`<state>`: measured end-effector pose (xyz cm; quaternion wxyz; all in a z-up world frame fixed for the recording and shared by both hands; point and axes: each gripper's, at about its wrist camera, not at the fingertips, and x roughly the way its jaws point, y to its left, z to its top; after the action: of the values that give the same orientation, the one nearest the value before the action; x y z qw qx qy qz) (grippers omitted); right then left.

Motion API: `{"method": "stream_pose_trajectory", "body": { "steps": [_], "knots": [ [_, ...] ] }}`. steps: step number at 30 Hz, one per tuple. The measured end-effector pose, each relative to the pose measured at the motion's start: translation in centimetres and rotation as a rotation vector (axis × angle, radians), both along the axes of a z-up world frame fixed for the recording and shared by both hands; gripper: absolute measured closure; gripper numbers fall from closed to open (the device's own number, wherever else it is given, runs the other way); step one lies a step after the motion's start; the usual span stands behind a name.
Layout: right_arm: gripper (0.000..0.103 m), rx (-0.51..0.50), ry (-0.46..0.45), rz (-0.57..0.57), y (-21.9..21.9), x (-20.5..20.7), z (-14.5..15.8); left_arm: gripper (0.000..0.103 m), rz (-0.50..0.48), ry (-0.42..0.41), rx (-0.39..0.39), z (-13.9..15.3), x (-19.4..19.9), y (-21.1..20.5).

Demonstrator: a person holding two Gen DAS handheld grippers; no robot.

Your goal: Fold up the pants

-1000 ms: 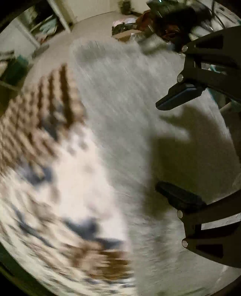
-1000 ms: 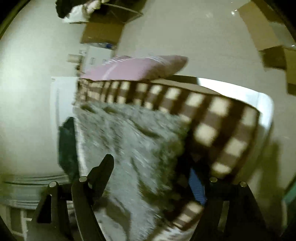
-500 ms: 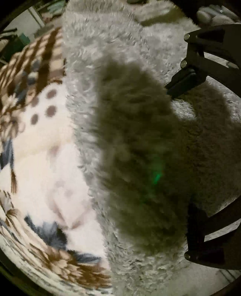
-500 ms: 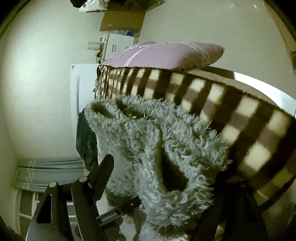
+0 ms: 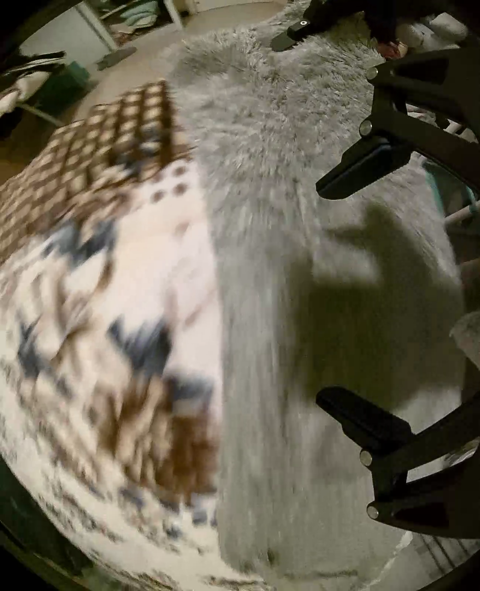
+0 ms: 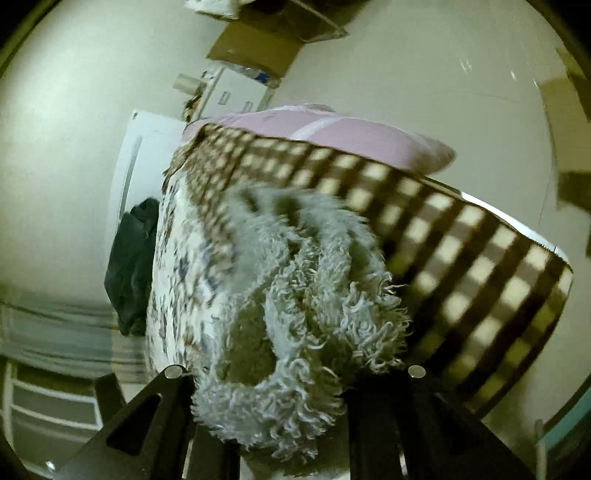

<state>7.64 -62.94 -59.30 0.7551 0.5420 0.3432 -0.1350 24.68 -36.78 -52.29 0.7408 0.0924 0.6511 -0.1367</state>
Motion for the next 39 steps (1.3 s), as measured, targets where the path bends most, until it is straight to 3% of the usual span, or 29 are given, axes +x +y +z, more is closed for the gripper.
{"method": "stream_pose_trajectory", "body": {
  "steps": [5, 8, 11, 19, 23, 32, 34, 36, 37, 38, 39],
  "knots": [
    [0.088, -0.117, 0.003, 0.123, 5.9, 2.8, 5.8, 0.0, 0.105, -0.051, -0.062, 5.2, 1.2, 10.6],
    [0.088, -0.186, 0.014, 0.209, 11.0, 5.1, 8.1, 0.0, 0.179, -0.074, -0.08, 5.6, -1.5, 12.4],
    [0.089, -0.219, 0.024, 0.289, 16.4, 7.1, 9.3, 0.0, 0.268, -0.066, -0.082, 6.0, -1.5, 18.0],
    [0.089, -0.288, 0.059, 0.557, 34.5, 12.8, 7.6, 0.0, 0.406, -0.049, -0.062, 5.7, -3.5, 31.3],
    [0.089, -0.33, 0.092, 0.688, 43.0, 13.6, 5.7, 0.0, 0.483, -0.04, -0.059, 5.1, -4.2, 36.9],
    [0.087, -0.407, 0.193, 0.897, 55.0, 15.4, 1.8, 0.0, 0.557, -0.051, -0.053, 4.9, -5.3, 43.2],
    [0.078, -0.401, 0.297, 0.95, 56.7, 16.4, -0.2, 0.0, 0.56, -0.045, -0.053, 4.8, -5.2, 43.8],
    [0.048, -0.34, 0.352, 0.982, 57.0, 16.8, -1.5, 0.0, 0.558, -0.051, -0.064, 5.0, -4.9, 44.0],
    [0.027, -0.27, 0.332, 0.982, 56.4, 16.6, -1.3, 0.0, 0.552, -0.059, -0.07, 5.2, -4.7, 44.0],
    [0.02, -0.22, 0.306, 0.969, 55.8, 16.1, -0.8, 0.0, 0.543, -0.065, -0.078, 5.4, -4.5, 43.8],
    [0.02, -0.172, 0.269, 0.946, 54.7, 15.3, 0.2, 0.0, 0.532, -0.072, -0.088, 5.6, -4.2, 43.4]
  ]
}}
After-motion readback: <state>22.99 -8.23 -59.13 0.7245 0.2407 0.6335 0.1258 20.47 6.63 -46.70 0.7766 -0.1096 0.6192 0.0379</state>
